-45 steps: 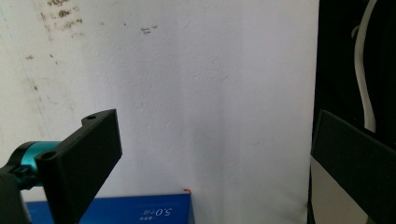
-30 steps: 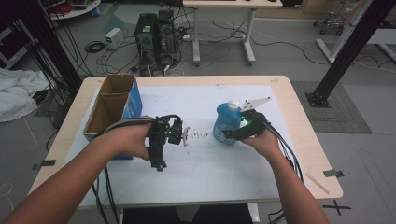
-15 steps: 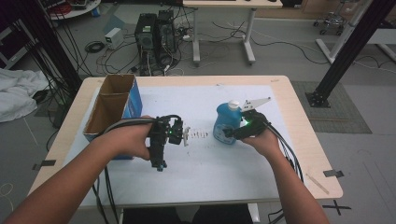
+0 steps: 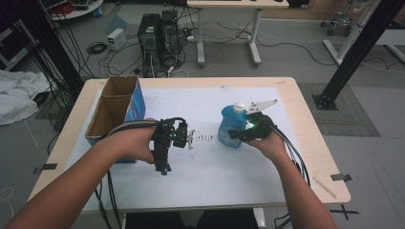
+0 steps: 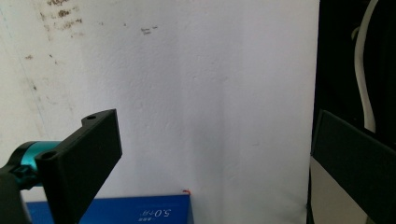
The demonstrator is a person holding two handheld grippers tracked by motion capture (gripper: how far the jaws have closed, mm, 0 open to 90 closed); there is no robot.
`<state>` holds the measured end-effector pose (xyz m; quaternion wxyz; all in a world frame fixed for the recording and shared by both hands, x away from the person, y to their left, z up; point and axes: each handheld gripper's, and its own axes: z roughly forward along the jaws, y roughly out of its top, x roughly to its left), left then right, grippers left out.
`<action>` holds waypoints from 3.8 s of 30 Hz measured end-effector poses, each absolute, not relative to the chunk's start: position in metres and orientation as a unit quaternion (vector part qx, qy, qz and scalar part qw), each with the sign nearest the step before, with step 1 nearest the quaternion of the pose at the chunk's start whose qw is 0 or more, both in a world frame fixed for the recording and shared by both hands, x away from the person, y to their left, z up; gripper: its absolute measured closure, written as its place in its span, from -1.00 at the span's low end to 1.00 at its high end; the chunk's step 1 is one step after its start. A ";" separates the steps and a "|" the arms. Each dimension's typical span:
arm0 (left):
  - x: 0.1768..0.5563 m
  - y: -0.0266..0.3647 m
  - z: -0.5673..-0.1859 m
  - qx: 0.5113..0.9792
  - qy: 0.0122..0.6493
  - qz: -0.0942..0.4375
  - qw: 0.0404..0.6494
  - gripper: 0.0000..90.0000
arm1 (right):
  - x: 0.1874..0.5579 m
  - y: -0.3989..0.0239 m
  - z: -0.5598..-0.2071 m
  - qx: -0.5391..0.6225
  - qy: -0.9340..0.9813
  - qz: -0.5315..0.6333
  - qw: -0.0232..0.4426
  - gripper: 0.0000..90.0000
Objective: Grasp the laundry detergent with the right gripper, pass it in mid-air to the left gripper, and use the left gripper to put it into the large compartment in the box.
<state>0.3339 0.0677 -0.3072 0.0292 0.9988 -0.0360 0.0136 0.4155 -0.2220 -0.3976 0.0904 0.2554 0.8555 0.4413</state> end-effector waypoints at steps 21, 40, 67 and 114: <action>0.334 0.065 -0.307 0.999 -0.036 0.013 0.029 -0.96 | 0.415 -0.219 -0.400 0.249 0.854 0.446 0.098 -0.07; 0.335 0.066 -0.303 0.999 -0.035 0.018 0.034 -0.96 | 0.408 -0.218 -0.395 0.213 0.858 0.448 0.132 0.07; 0.337 0.057 -0.262 0.997 -0.048 0.028 0.053 -0.96 | 0.347 -0.191 -0.338 0.122 0.879 0.450 0.098 0.07; 0.339 0.018 -0.250 0.995 -0.074 0.028 0.060 -0.96 | 0.333 -0.110 -0.359 0.046 0.893 0.446 0.046 0.07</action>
